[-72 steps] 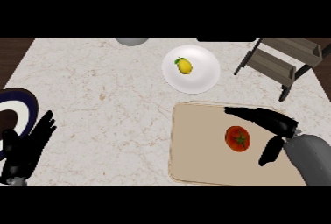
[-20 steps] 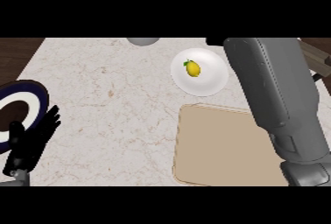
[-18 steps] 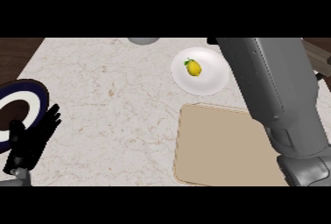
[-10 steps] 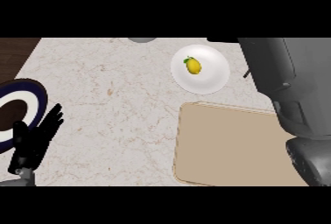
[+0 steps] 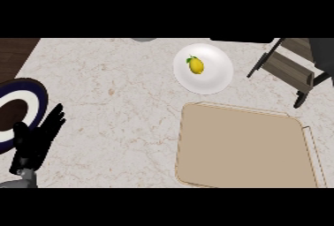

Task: Pick the tomato from the tray and place it in the tiered basket

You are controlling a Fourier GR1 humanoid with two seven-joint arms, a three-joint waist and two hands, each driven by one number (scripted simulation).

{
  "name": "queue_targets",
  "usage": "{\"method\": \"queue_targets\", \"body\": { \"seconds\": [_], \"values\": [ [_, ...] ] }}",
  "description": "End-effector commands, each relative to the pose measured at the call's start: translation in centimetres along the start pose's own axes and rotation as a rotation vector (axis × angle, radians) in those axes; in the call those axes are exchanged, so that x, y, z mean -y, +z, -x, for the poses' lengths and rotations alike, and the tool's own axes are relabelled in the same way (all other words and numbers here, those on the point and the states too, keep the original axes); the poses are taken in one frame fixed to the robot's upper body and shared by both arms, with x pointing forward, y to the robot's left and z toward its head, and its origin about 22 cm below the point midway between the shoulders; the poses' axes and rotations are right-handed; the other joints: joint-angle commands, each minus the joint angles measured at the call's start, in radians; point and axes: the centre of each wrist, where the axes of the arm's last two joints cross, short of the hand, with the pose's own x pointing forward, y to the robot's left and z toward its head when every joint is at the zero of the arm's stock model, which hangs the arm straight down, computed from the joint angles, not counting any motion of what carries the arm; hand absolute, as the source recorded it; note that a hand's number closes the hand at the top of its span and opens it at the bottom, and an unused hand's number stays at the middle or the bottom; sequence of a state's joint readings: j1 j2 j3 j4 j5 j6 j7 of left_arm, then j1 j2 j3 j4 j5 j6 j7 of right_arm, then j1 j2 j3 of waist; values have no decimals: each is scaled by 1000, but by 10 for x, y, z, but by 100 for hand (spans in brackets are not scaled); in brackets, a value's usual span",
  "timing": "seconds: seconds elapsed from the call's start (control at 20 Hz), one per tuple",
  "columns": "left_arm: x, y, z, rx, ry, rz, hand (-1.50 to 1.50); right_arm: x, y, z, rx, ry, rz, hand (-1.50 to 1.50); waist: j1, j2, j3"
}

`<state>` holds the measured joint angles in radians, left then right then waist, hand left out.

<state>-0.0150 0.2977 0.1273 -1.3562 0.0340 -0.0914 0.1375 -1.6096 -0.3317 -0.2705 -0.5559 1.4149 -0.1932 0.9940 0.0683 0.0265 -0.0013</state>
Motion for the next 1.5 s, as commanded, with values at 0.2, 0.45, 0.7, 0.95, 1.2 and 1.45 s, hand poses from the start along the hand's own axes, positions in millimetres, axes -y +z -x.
{"method": "queue_targets", "body": {
  "seconds": [0.2, 0.45, 0.7, 0.95, 1.2, 1.45],
  "values": [
    [-7, -3, 1, 8, 3, 2, 0, 0, -47, 35, -67, -195, 48, 150, 6, 6, 0],
    [1, -3, -9, 13, -11, 13, 0, -2, -66, 53, -47, -178, 33, 150, 5, 3, 1],
    [-12, -3, -5, 4, -10, -6, 0, -27, -79, 86, 77, 393, 46, 150, -6, 6, -5],
    [4, 3, -6, 3, -7, -3, 0, 11, -111, 102, 155, 543, 1, 150, 1, -2, 0],
    [3, -1, 5, -15, -8, 6, 0, 33, -120, 99, 203, 575, -17, 150, 3, 5, 0],
    [-4, -1, -11, 9, -19, 8, 0, 51, -126, 98, 225, 669, -53, 150, 12, 3, 1]
  ]
}}
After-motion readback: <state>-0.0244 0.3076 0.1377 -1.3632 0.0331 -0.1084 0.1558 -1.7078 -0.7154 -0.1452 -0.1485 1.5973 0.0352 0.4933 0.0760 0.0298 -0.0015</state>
